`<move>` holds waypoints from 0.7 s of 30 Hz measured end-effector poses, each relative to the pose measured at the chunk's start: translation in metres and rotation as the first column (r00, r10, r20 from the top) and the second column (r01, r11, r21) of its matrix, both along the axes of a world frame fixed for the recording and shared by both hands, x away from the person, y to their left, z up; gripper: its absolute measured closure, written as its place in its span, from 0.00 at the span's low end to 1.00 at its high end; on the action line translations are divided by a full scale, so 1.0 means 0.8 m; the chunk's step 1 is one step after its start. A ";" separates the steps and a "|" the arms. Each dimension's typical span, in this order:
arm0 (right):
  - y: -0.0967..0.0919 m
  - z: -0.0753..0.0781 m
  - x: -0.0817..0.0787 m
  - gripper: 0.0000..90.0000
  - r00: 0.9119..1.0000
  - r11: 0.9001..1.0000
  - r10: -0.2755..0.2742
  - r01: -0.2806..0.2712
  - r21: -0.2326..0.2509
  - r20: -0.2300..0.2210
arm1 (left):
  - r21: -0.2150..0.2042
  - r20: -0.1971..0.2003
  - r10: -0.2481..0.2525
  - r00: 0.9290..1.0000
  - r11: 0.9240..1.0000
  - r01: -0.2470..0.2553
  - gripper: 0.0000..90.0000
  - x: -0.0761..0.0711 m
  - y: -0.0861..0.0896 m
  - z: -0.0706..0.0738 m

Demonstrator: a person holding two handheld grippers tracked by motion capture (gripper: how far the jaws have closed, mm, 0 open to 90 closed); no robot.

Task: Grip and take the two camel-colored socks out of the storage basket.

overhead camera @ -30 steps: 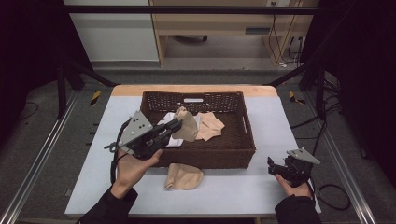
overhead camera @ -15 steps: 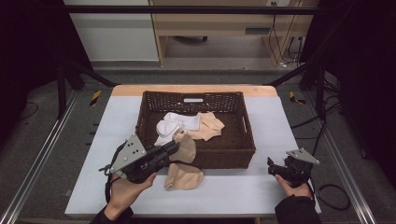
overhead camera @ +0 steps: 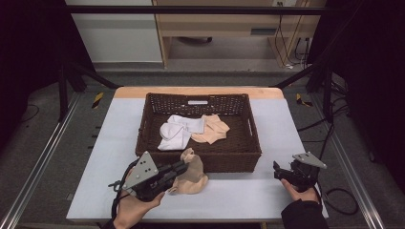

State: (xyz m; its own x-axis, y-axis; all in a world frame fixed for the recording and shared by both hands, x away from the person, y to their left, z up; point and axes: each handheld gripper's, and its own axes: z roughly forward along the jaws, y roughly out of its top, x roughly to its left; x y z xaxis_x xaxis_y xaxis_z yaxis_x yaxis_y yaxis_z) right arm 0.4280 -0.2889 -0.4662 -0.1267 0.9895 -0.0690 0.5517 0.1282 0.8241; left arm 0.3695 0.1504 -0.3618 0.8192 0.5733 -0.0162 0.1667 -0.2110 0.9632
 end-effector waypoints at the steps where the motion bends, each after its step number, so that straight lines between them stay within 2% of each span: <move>1: 0.000 0.000 0.000 0.07 1.000 1.000 0.000 0.000 0.001 0.000 | 0.012 -0.004 -0.003 1.000 1.000 0.003 0.95 -0.002 -0.001 -0.003; 5: 0.000 0.000 0.000 0.07 1.000 1.000 -0.001 0.001 -0.002 -0.003 | 0.034 -0.029 -0.013 0.999 0.999 0.014 0.95 -0.004 -0.004 -0.016; 10: 0.000 -0.001 0.000 0.07 1.000 1.000 -0.003 0.003 -0.002 -0.005 | 0.070 -0.081 -0.019 0.997 0.997 0.025 0.95 -0.003 -0.006 -0.039; 13: 0.000 -0.001 0.000 0.07 1.000 1.000 -0.002 0.002 -0.005 -0.006 | 0.104 -0.112 -0.019 0.994 0.994 0.031 0.95 -0.002 -0.010 -0.056; 21: 0.001 -0.002 0.000 0.07 1.000 1.000 0.001 -0.001 -0.007 -0.011 | 0.166 -0.167 -0.002 0.986 0.986 0.030 0.95 0.010 -0.018 -0.094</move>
State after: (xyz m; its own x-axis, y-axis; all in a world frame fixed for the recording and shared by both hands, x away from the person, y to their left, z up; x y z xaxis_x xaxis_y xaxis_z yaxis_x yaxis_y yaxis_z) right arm 0.4282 -0.2883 -0.4675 -0.1289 0.9889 -0.0745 0.5605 0.1346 0.8171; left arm 0.3778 0.1363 -0.4367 0.8223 0.5661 -0.0574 0.3163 -0.3709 0.8732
